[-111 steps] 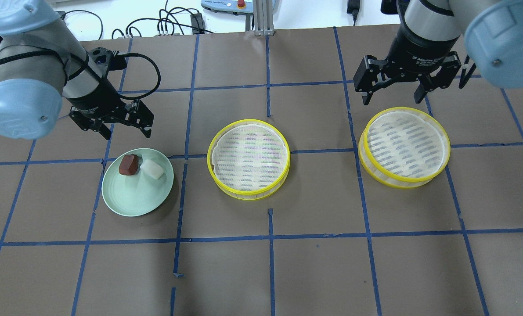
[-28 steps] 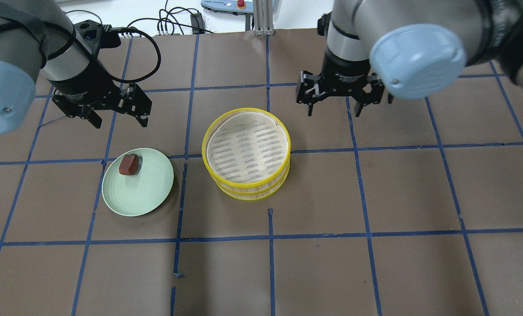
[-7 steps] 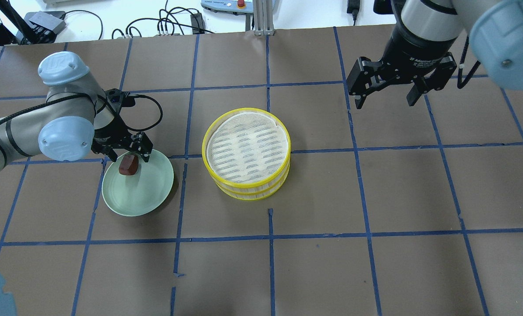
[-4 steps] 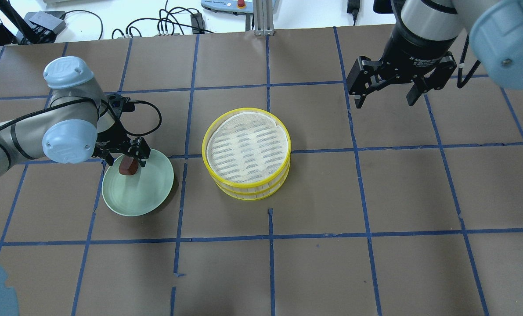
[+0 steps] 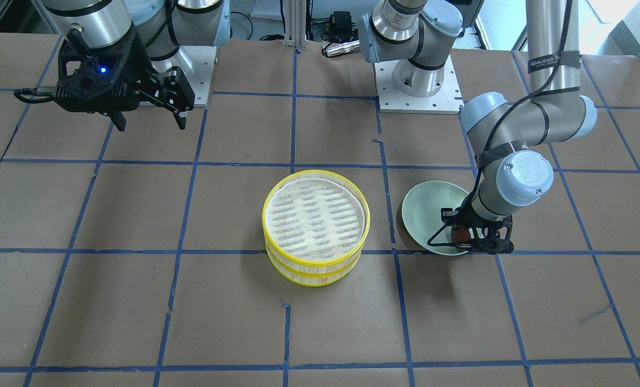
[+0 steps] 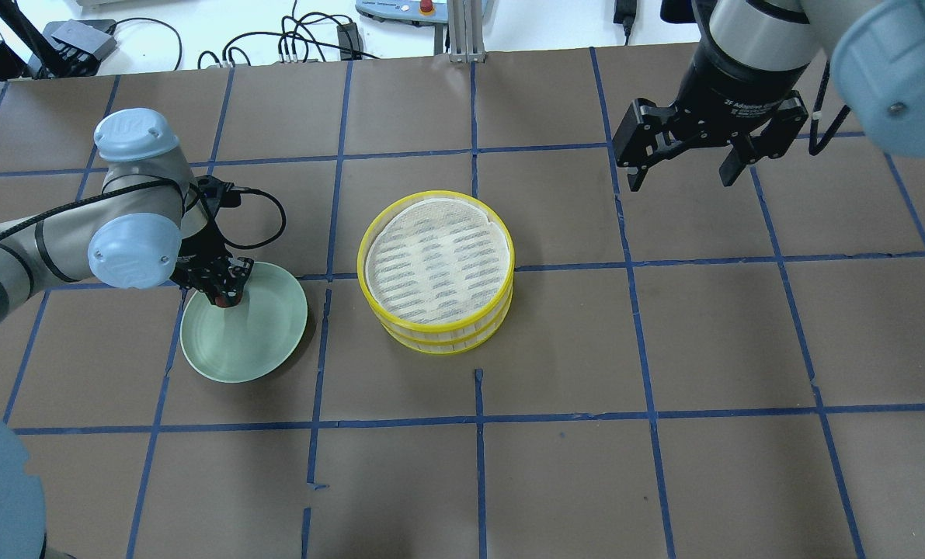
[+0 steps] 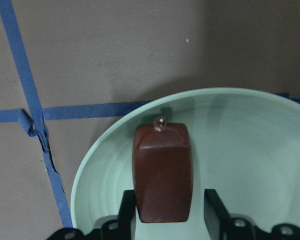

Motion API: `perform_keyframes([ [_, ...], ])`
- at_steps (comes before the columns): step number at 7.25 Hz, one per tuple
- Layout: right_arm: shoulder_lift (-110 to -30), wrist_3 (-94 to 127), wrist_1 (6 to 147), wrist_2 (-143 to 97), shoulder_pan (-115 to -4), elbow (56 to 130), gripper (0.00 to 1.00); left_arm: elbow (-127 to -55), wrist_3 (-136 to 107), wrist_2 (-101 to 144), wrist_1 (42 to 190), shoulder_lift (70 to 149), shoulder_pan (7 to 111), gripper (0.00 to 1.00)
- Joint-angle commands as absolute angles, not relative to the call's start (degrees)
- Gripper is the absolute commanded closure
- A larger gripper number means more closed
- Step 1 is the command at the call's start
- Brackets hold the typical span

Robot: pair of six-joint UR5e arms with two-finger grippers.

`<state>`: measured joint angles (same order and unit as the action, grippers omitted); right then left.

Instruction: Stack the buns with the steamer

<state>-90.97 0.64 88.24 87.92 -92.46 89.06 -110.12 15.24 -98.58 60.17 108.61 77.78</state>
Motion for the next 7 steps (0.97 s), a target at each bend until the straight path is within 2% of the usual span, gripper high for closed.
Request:
perform_keyframes([
  [1,-90.97,0.88,88.24,87.89,-92.55,88.95,0.00,-110.13,15.03,-98.70,59.41,104.70,78.48,1.00],
  [4,-90.97,0.88,88.33,87.89,-92.46,88.86,0.00,-109.08,10.93,-95.56,62.83,94.60,85.92,1.00],
  [7,-90.97,0.97,88.33,87.89,-92.46,88.94,0.00,-103.55,-8.11,-89.93,61.97,96.15,99.63,1.00],
])
